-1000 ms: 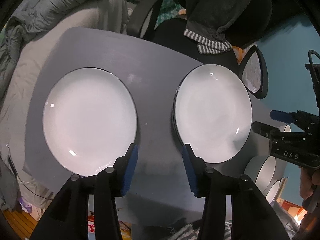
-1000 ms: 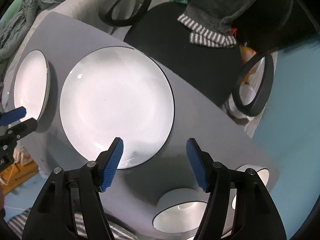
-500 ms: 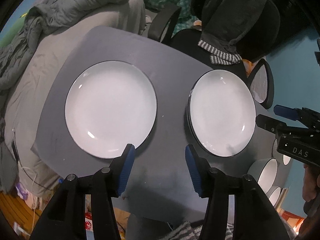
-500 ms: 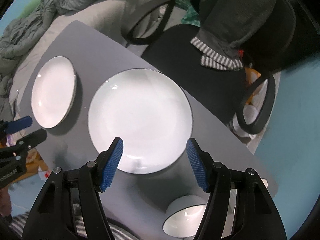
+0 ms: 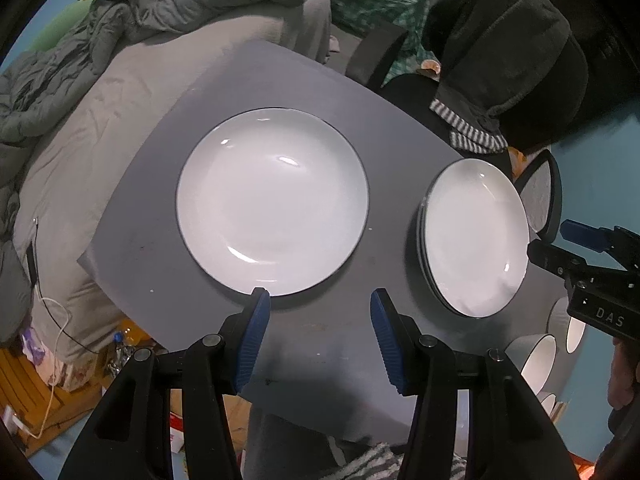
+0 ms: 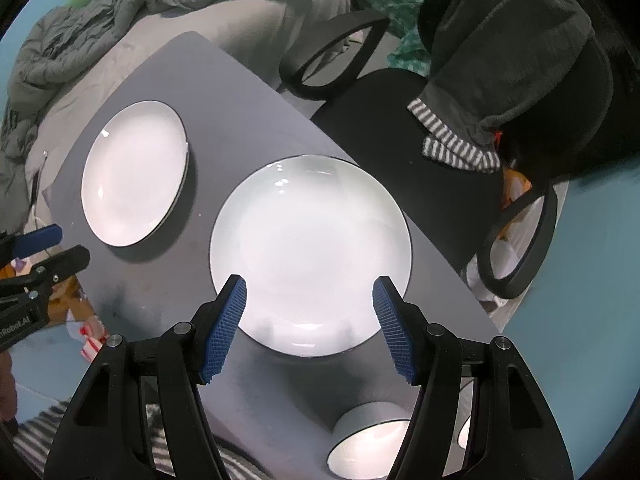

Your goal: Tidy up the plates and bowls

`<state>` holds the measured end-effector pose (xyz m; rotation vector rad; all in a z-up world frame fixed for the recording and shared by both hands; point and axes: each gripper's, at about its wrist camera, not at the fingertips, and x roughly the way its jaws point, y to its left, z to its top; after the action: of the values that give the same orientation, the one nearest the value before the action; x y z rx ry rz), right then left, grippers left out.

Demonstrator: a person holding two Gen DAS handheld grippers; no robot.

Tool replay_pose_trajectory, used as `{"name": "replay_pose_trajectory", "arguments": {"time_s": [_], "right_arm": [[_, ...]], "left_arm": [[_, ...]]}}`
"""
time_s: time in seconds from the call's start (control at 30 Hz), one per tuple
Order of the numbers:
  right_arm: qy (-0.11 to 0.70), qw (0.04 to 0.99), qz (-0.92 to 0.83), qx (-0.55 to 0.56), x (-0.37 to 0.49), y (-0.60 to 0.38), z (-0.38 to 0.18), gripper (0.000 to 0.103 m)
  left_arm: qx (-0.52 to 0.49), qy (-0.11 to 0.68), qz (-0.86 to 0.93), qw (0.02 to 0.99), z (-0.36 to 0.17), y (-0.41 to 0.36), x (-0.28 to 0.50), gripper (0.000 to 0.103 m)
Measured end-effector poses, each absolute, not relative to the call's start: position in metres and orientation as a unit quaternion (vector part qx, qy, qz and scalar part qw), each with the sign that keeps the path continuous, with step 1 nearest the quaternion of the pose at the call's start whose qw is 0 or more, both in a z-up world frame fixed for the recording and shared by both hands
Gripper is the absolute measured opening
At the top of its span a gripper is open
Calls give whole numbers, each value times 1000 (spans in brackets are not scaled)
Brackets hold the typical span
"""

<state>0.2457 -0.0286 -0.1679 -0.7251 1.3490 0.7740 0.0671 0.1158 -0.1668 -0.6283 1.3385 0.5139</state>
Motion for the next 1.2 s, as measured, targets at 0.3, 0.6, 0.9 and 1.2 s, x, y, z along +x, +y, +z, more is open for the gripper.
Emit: {"name": "replay_pose_trajectory", "arguments": {"time_s": [0.3, 0.6, 0.9, 1.2], "right_arm": [[588, 650, 351, -329, 236, -4, -171, 65], [600, 641, 364, -311, 225, 37, -183, 65], [613, 633, 369, -295, 215, 81, -208, 65], [631, 628, 353, -287, 218, 108, -240, 65]], "left_arm": [[-290, 602, 237, 705, -172, 141, 52, 53], [-283, 607, 231, 706, -182, 187, 40, 53], [-288, 614, 224, 700, -201, 242, 28, 53], [-291, 625, 203, 696, -224, 271, 29, 53]]}}
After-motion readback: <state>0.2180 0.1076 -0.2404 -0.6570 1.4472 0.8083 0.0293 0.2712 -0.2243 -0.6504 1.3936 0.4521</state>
